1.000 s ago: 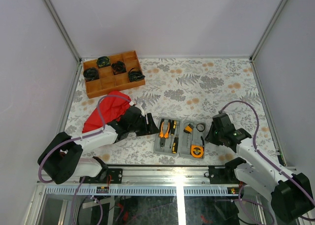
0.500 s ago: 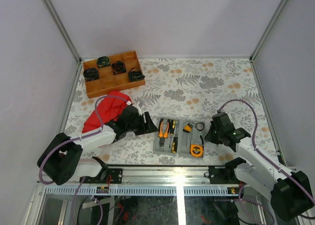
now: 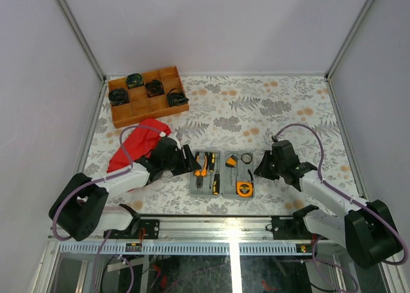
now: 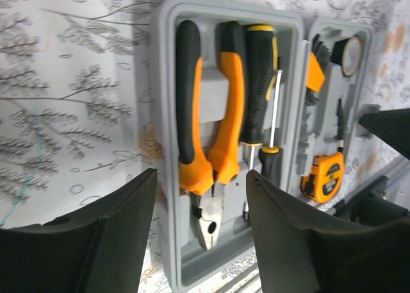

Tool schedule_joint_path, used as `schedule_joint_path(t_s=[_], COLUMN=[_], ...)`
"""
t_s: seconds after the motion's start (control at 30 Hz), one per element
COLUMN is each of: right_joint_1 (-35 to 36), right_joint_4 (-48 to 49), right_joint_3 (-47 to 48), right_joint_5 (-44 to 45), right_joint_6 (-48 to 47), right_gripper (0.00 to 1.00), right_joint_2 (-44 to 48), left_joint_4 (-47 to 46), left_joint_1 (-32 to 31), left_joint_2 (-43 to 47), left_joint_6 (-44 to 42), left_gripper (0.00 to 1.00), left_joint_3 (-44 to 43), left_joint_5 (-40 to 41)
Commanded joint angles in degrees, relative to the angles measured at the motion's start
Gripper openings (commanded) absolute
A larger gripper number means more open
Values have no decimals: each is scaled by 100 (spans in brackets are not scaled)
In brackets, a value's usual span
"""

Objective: Sort the tools into containers
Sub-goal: Close the storage box at the center of the board.

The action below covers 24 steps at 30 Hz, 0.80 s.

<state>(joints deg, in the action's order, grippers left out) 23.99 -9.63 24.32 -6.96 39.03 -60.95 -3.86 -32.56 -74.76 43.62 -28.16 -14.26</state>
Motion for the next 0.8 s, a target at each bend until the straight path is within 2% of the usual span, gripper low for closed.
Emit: schedule_joint_path(t_s=[0.0,0.1,0.3,0.43,0.77], right_joint_1=[-5,-5,-2,-4,1], right_joint_4=[220,256,407,468,477], right_joint_3=[-5,-31,-99,-110,-120], right_joint_5=[-209,-234,-372,-461,-428], right_joint_6=[-53,-51,-55,-42,-35], right_gripper=[0,0,0,0,0], right_joint_2=[-119,-121,-158,-198,-198], left_joint_4=[507,494,41,-135,-825], left_joint_1=[39,38,39,39,43], left_joint_2=[204,320,37,-77,-183], left_joint_6=[-72,-60,-18,8,205], left_gripper=[56,58,55,63,64], left_joint_3=[31,142,196,196,434], left_joint_5=[666,732,165,95,-369])
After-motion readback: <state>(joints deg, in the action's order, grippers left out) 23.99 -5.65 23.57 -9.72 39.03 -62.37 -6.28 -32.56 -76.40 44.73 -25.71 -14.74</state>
